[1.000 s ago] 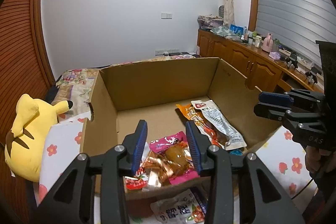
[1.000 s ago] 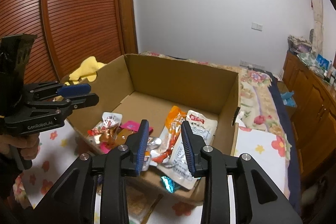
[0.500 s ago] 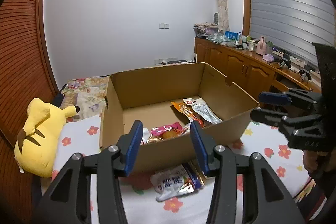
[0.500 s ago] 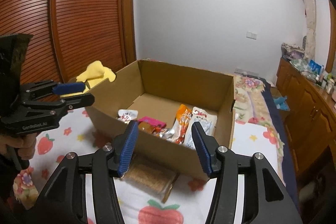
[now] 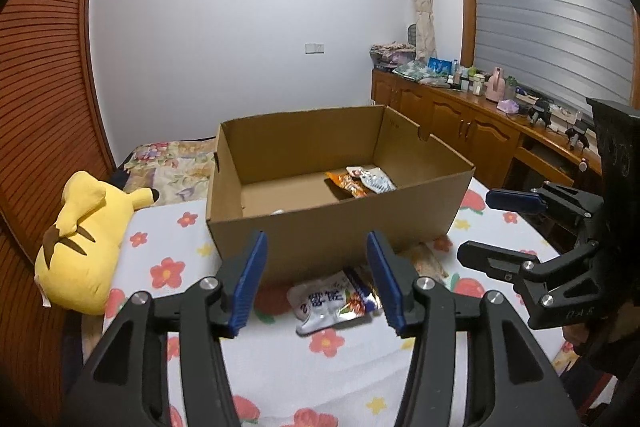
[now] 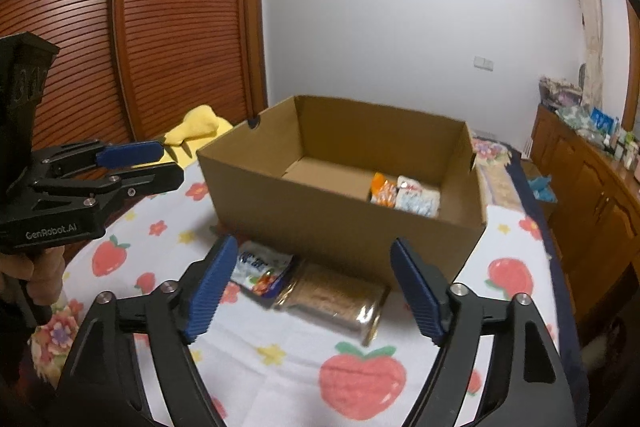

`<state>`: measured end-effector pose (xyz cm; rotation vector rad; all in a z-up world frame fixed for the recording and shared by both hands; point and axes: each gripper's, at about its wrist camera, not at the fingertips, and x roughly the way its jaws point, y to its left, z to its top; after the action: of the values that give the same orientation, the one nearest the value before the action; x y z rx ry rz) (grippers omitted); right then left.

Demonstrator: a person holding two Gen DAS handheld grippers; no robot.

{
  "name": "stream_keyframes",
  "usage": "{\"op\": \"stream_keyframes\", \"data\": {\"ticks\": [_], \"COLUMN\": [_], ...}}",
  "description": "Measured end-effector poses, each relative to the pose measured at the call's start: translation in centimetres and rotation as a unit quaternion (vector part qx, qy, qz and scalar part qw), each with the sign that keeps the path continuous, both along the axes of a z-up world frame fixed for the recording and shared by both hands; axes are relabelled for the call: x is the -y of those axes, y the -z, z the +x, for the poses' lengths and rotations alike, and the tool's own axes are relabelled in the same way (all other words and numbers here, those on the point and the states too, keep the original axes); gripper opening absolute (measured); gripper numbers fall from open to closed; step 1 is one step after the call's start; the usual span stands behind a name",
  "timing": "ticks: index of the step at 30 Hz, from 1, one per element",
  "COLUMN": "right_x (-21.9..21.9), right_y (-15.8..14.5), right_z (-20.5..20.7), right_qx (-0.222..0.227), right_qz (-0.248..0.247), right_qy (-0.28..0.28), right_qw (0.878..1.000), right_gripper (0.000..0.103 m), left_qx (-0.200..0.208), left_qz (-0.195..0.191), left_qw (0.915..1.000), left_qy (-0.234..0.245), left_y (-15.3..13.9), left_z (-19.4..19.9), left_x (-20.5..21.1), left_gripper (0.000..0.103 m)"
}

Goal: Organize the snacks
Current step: 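Withdraw both tools from the box toward the sesame candy bar, then close the right tool on the clear sesame candy bar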

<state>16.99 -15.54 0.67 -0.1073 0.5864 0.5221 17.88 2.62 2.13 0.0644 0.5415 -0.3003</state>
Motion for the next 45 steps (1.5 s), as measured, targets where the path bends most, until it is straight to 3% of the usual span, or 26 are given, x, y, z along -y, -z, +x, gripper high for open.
{"op": "stream_keyframes", "data": {"ticks": [10, 25, 33, 38, 45], "right_x": [-0.7, -1.3, -1.5, -1.8, -2.0], "right_y": [3.5, 8.7, 9.8, 10.9, 10.9], "right_z": [1.6, 6.2, 7.0, 7.7, 8.0], "right_qx": [-0.042, -0.125, -0.131, -0.153, -0.158], "right_qz": [-0.012, -0.019, -0.044, -0.047, -0.053], "right_qy": [0.020, 0.065, 0.082, 0.083, 0.074], "right_qw": [0.999, 0.990, 0.987, 0.984, 0.983], "right_gripper": [0.089, 0.089, 0.093, 0.101, 0.099], "left_qx": [-0.017, -0.045, -0.053, -0.057, -0.069], "left_qz": [-0.014, -0.018, -0.026, -0.025, -0.027], "left_qw": [0.9998, 0.9988, 0.9982, 0.9980, 0.9972], "left_qy": [-0.003, -0.007, -0.009, -0.009, -0.011], "left_y": [2.5, 5.4, 6.1, 6.5, 7.3], "left_z": [-0.5, -0.2, -0.1, 0.1, 0.7], "left_x": [-1.0, -1.2, -1.4, -1.4, -1.1], "left_gripper": [0.069, 0.071, 0.071, 0.071, 0.071]}}
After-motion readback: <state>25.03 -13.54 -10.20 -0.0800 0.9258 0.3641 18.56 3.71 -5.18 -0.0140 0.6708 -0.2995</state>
